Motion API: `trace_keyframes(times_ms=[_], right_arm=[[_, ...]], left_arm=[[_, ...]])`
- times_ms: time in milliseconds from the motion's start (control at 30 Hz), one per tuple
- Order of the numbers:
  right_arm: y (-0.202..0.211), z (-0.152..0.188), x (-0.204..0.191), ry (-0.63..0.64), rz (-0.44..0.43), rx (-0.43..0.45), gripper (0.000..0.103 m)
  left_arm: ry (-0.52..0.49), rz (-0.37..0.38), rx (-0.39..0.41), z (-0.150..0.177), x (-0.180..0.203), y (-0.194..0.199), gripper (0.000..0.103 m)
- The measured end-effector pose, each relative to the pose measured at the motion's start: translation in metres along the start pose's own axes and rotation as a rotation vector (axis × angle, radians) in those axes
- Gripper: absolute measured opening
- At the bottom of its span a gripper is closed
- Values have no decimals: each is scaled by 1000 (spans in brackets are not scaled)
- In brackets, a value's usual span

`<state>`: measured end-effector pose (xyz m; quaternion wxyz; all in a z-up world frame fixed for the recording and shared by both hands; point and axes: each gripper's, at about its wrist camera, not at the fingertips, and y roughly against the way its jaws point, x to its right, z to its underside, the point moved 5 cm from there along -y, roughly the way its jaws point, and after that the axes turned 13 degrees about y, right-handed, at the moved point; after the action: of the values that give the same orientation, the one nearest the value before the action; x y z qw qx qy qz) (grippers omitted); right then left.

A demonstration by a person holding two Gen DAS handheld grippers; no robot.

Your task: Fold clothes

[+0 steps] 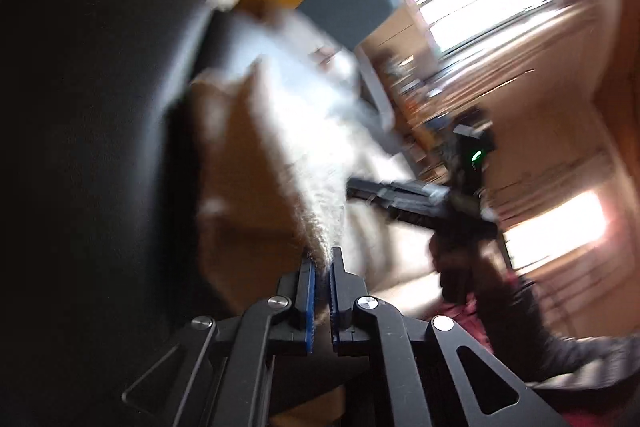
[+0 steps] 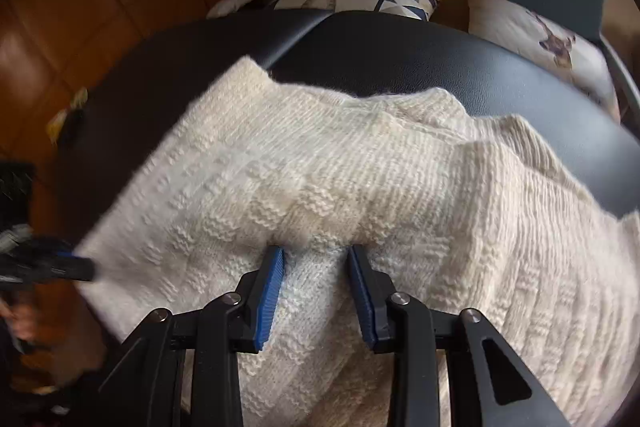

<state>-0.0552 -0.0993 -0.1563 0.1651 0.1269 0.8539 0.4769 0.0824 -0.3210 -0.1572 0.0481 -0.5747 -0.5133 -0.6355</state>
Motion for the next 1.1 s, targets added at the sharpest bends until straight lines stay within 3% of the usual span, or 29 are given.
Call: trace_keyframes(times_ms=[67,133,200,367,433,633,733,767,833,967,1100], right_arm=[[8,3,6,-50,-36,40,34],[24,8,9,-71,-59,82,34],[41,12,13,-76,-84,124,34],[92,31,45,-99,-4,180,34],[100,45,63,-126,44,174,34],[107,62,114,-227,118,161,34],[95,59,129,-215,189,128,34],[88,59,135,-206,239,91,34],[76,67,149,-201,328,12,33],[74,79,159,-262,316,37,33],[83,81,158,-275,289,90,33]], left_arm=[[57,-70,-13,-2,-24,-10,6],[105,-25,-23,-10,-30,-9,9],[80,-8,22,-22,-19,4,9],[-15,-13,156,-74,21,26,42],[-48,-41,155,-93,33,13,46],[-105,-190,64,-140,41,-52,46],[-86,-196,7,-145,31,-69,45],[-95,-206,9,-144,29,-68,36],[-103,-229,35,-142,27,-68,6],[-68,-313,74,-142,8,-68,6],[-22,-269,81,-140,0,-61,8]])
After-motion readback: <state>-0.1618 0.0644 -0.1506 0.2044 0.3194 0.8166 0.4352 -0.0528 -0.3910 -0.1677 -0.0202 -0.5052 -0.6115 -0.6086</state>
